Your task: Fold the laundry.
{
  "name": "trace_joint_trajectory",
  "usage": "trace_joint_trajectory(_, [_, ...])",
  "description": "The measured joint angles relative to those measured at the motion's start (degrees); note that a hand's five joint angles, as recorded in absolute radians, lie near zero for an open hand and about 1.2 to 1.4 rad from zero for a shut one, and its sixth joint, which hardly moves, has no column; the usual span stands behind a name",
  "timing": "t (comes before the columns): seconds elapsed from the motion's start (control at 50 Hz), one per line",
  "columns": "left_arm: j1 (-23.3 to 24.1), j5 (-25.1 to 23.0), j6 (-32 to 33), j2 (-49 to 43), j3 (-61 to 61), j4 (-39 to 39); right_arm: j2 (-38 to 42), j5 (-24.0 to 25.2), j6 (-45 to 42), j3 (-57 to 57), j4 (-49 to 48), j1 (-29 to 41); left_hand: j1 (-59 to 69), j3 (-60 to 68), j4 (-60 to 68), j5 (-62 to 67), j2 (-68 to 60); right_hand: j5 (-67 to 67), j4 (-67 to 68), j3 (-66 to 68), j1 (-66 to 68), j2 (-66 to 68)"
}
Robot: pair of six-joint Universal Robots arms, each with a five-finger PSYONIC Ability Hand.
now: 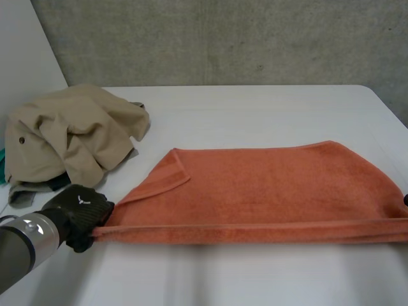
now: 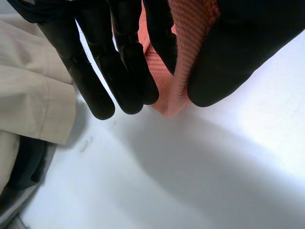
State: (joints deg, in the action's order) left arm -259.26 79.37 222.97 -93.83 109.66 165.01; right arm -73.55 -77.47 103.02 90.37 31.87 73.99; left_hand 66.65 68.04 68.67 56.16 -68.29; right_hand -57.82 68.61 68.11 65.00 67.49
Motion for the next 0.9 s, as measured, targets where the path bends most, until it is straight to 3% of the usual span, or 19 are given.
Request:
trace_joint_trajectory(0.12, [2.4, 0.2, -1.1, -5.2, -7.1, 0.5, 2.4, 0.0, 2.9, -2.4, -5.6, 3.2, 0.0, 0.0, 0.0, 0.0, 0.0, -0.4, 0.0, 0.0, 0.0, 0.0])
trace_joint_trajectory(0.3, [7.4, 9.0, -6.1, -20.6, -36.5, 9.6, 9.3, -5.6, 10.5, -19.3, -18.7, 9.8, 0.0, 0.0, 0.0, 0.0, -0.2, -0.5, 0.0, 0.0, 0.0, 0.0])
trace_joint_trajectory(0.4, [8.4, 12.7, -10.7, -25.7, -55.2, 17.0, 11.4, -9.6, 22.5, -38.5, -34.7, 12.4, 0.0, 0.0, 0.1, 0.0, -0.3, -0.5, 0.0, 0.0, 0.0, 0.0])
trace_joint_trajectory(0.5, [7.7, 13.6, -16.9, -26.0, -65.1, 27.1, 10.3, -8.3, 31.8, -42.6, -51.7, 12.5, 0.0, 0.0, 0.1, 0.0, -0.3, -1.0, 0.0, 0.0, 0.0, 0.0])
trace_joint_trajectory(0.66, [6.8, 14.1, -20.6, -25.9, -64.3, 32.6, 10.0, -4.3, 35.3, -37.2, -62.9, 13.0, 0.0, 0.0, 0.2, 0.9, -0.3, -1.6, 0.0, 0.0, 0.0, 0.0])
trace_joint_trajectory(0.9, [7.6, 12.4, -20.1, -29.6, -48.6, 35.6, 17.0, -0.8, 34.9, -29.6, -55.2, 14.3, 0.0, 0.0, 0.2, 0.9, -0.4, -1.7, 0.0, 0.0, 0.0, 0.0])
